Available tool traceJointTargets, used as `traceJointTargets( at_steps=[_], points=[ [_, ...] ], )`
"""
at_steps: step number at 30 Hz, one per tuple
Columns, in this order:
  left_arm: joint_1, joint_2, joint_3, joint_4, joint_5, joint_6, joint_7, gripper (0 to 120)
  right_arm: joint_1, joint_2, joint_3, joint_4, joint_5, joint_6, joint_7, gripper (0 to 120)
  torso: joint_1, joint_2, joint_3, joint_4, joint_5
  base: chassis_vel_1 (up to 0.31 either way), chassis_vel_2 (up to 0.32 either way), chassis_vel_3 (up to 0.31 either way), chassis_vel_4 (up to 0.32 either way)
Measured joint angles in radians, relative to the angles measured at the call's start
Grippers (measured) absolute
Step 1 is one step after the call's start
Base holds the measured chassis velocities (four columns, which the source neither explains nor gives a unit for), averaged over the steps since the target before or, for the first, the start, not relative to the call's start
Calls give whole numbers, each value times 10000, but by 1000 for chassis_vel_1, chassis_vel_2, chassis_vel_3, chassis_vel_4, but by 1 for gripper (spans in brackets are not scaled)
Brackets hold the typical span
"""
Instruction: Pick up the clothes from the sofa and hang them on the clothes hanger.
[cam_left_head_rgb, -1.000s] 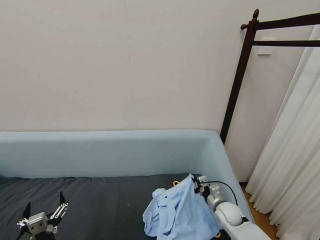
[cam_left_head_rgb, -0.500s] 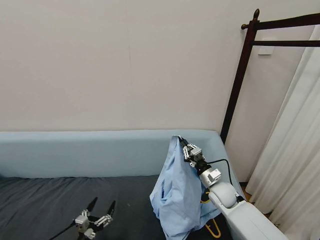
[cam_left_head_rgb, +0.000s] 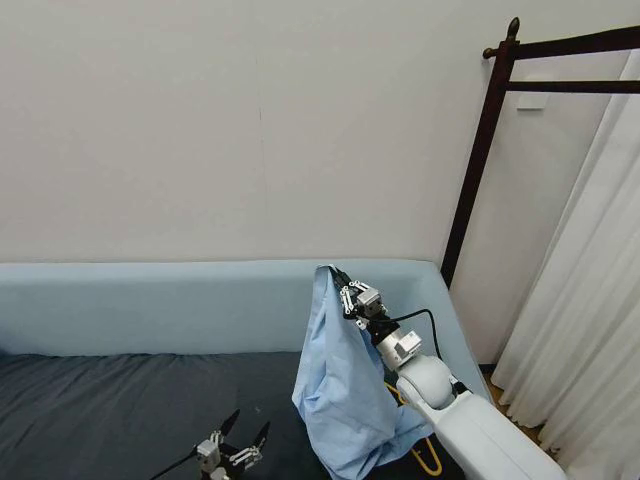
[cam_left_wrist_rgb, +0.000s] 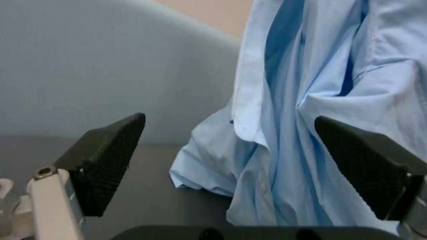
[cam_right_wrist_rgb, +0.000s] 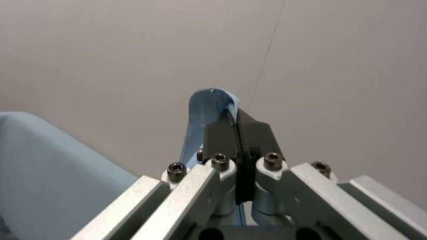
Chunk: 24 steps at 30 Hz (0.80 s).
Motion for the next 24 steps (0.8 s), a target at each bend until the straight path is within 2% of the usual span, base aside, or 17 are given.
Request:
traceJointTargets(
  at_steps=[9, 18, 22, 23, 24],
  points=[
    [-576, -466, 443, 592, -124, 358, -293, 95, 58, 39, -26, 225, 116, -127, 25, 0, 0, 0, 0, -1, 0, 0, 0, 0, 0],
    [-775, -1402, 1047, 773, 238, 386, -1233, 96, -96, 139, 94, 296, 108, -151, 37, 0, 0, -1, 0, 0, 1, 0, 0, 0, 0],
    [-825, -1610, 1088, 869, 353, 328, -1327, 89, -130, 131, 137, 350, 110, -171, 52, 0, 0, 0, 0, 0, 1, 0, 0, 0, 0],
    [-877, -1701, 1093, 933, 399, 278, -1403, 84, -138, 128, 146, 374, 115, -186, 66, 0, 0, 0, 0, 0, 1, 0, 0, 0, 0],
    [-969, -1793, 1100, 1003, 419, 200, -1529, 70, -164, 124, 161, 429, 127, -207, 84, 0, 0, 0, 0, 0, 1, 0, 0, 0, 0]
  ],
)
